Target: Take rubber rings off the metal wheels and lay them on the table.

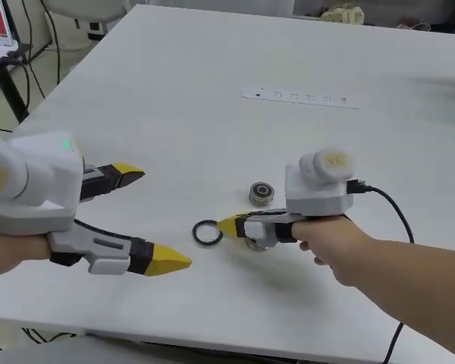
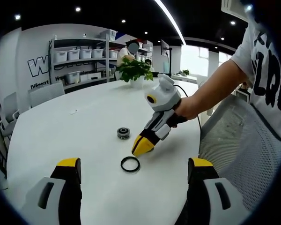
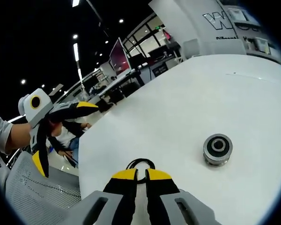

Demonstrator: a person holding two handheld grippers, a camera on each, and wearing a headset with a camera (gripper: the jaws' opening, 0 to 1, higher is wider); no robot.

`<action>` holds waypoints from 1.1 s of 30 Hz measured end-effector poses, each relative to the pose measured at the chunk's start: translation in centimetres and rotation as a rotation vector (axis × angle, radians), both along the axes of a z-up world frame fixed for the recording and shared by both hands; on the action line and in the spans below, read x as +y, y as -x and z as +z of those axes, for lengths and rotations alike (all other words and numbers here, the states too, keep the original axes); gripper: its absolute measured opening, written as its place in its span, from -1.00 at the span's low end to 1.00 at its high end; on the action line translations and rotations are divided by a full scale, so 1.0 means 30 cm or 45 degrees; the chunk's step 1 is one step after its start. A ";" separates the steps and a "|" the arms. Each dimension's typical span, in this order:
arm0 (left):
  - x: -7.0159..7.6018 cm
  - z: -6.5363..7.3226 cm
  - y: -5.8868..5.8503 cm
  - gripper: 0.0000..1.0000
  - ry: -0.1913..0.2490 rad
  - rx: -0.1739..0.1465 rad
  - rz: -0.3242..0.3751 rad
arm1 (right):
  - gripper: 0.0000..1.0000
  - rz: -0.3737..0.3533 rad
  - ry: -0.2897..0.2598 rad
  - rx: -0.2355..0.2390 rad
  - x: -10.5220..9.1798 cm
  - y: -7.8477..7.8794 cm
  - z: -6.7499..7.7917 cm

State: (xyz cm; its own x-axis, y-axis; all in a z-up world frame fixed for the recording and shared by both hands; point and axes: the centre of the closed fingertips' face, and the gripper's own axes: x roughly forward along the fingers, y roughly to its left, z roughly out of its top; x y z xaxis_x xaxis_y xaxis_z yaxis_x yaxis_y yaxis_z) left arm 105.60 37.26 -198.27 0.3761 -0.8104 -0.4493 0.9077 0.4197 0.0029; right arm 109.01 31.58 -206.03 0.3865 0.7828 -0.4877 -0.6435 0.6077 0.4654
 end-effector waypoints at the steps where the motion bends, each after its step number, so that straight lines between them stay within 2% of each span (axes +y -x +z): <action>1: 0.001 0.000 0.000 0.86 -0.002 -0.002 0.001 | -0.91 0.000 0.005 -0.010 -0.001 -0.001 0.001; 8: 0.002 0.001 0.001 0.86 -0.010 -0.002 0.000 | -0.78 -0.022 -0.002 -0.054 -0.021 -0.014 0.029; 19: -0.021 0.021 0.000 0.86 -0.002 -0.009 -0.012 | -0.54 -0.062 0.000 -0.187 -0.095 -0.040 0.113; 33: -0.036 0.050 0.006 0.88 0.004 -0.022 -0.019 | -0.13 -0.046 0.055 -0.360 -0.194 0.008 0.191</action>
State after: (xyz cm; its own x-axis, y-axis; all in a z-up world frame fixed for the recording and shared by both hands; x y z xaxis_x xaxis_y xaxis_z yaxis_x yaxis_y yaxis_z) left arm 105.42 36.18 -196.76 0.3717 -0.8174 -0.4401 0.9136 0.4063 0.0169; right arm 108.78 25.77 -200.29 0.5388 0.7469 -0.3896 -0.7217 0.6478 0.2438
